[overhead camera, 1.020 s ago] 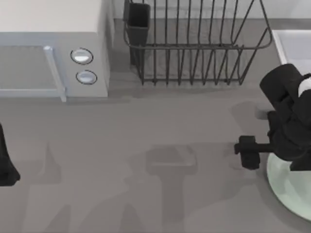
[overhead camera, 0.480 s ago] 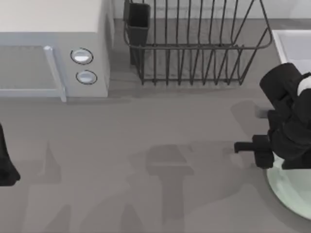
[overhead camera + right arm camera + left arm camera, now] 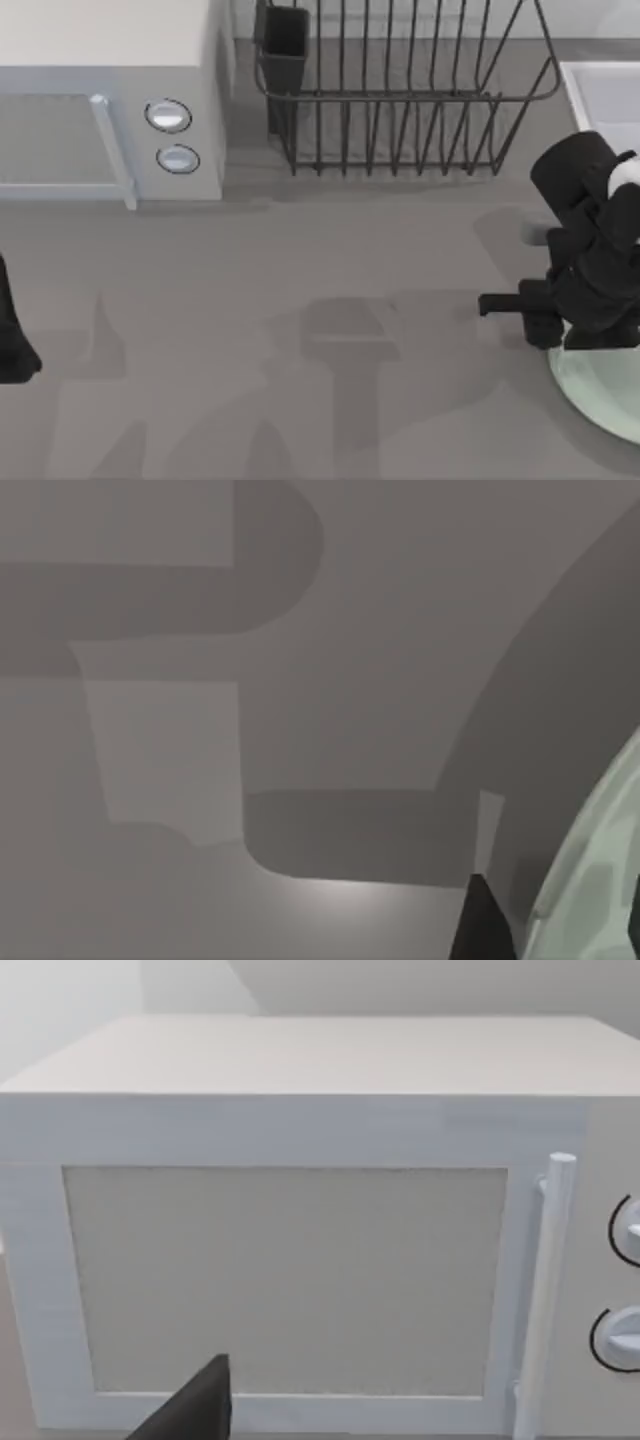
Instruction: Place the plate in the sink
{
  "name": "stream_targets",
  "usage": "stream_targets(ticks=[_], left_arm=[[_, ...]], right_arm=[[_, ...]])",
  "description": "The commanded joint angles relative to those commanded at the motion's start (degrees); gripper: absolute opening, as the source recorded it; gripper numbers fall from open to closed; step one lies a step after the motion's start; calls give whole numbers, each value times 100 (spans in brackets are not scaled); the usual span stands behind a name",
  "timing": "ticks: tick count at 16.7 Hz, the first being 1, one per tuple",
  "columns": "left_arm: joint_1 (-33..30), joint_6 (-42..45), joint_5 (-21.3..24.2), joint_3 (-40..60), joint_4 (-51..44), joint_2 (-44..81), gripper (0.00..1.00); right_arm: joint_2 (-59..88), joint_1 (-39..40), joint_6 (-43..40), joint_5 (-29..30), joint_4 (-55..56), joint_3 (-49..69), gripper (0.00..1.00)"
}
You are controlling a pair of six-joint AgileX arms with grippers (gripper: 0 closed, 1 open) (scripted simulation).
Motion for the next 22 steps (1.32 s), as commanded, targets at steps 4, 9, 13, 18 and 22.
stream_targets(ticks=[4,9,13,18,22], left_arm=[[0,0,0,0,0,0,100],[0,0,0,0,0,0,100],[0,0,0,0,0,0,100],[0,0,0,0,0,0,100],[0,0,0,0,0,0,100]], right_arm=[[36,9,9,0,-400,395,0],[27,12,12,-3,-2243,2154,0],[-113,-13,-14,-6,-4220,3888,0],[-358,-60,-65,-9,-5686,5284,0],[-405,-70,-75,-9,-5848,5444,0]])
